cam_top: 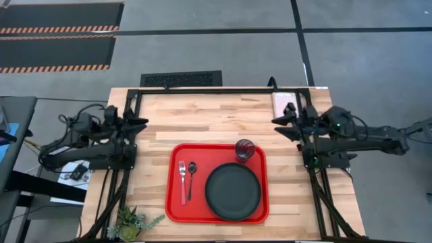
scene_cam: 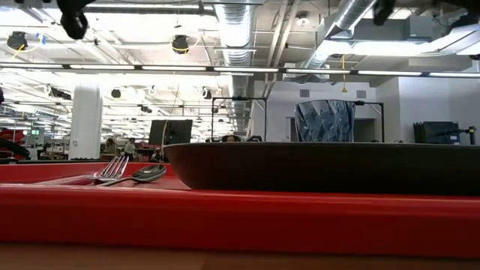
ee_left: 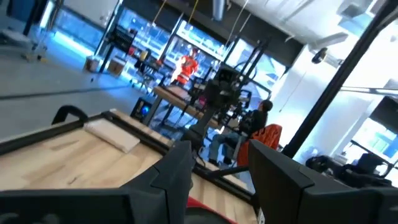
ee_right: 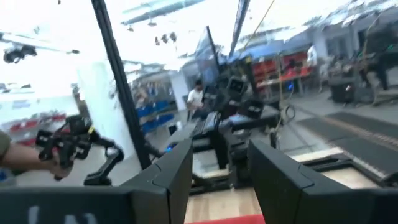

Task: Pick and place plate/cup/fork/spoon on tray
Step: Return to Home Position

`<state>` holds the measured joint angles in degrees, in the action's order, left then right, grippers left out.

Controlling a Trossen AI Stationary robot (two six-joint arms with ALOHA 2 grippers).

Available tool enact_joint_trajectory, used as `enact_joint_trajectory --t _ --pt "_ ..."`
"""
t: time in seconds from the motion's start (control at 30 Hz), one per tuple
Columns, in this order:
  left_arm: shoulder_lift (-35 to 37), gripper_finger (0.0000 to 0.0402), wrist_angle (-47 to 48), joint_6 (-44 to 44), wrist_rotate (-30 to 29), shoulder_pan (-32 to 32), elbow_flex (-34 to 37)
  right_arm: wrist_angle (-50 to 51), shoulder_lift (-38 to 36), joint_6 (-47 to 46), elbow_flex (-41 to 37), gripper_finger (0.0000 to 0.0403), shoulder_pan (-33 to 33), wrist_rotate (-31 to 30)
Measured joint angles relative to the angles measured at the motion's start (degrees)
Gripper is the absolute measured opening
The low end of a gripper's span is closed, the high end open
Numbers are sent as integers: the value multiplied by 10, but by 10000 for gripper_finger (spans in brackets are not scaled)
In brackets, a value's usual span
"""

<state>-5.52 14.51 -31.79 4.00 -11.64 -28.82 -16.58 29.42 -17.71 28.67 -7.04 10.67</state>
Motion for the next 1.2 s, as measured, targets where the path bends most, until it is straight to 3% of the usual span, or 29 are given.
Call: enact_joint_trajectory --t 0.13,0.27,0.43,0.67,0.87,1.0,1.2 --pt "51 144 50 9 1 0 0 -15 -74 -2 -72 176 9 -46" --pt "53 144 62 10 14 0 13 -69 -102 -22 -154 177 36 -103" --pt "54 144 6 -7 22 0 94 -167 -103 -22 -230 178 82 -140" --pt "53 144 -123 -35 52 0 226 -213 -111 -4 -280 181 126 -185" --pt "53 144 -130 -36 50 0 262 -203 -138 0 -281 182 108 -182" --pt "53 144 -138 -23 45 0 261 -176 -199 -2 -273 180 82 -143" --pt "53 144 -137 -2 55 0 261 -38 -292 -4 -275 182 66 -153"
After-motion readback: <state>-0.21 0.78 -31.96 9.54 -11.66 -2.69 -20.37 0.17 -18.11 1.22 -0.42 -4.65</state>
